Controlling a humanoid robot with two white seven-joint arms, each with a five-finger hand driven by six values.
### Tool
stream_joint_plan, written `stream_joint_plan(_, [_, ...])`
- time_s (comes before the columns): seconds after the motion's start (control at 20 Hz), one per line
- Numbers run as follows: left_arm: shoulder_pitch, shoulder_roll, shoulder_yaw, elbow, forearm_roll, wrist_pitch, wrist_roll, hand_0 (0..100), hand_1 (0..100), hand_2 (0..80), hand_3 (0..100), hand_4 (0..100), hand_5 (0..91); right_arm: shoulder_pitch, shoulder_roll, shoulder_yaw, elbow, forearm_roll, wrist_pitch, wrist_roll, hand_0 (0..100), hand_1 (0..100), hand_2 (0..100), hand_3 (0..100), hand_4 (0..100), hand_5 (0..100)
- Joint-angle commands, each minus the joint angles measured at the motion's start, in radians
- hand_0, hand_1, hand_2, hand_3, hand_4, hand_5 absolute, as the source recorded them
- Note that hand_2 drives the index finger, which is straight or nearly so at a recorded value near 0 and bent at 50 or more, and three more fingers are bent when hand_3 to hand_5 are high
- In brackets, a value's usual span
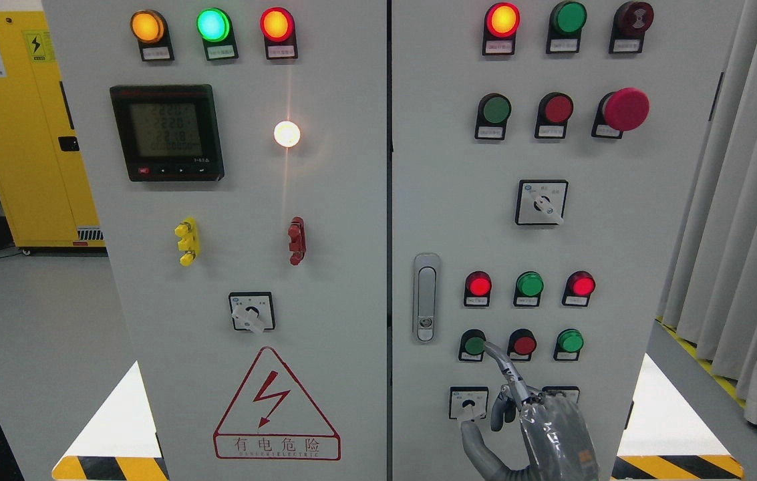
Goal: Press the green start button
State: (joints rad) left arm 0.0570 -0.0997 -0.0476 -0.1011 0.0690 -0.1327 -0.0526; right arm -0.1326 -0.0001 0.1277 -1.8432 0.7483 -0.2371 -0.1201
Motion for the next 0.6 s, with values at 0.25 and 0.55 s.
stream_joint_plan(0.25, [0.001, 0.0, 0.0, 0.0, 0.0, -0.001, 0.0, 12, 56, 0.0, 0, 0, 0.0, 0.085, 0.037, 0.121, -0.133, -0.484, 0.005, 0.069, 40, 51, 0, 0, 3, 4])
stream_joint_plan(0.55, [0.0, 0.0, 0.0, 0.0, 0.0, -0.001, 0.0, 12, 56, 0.0, 0, 0, 0.0, 0.09, 0.038, 0.121, -0.139, -0.524, 0.01, 0.069, 36, 50, 0, 0, 2, 2])
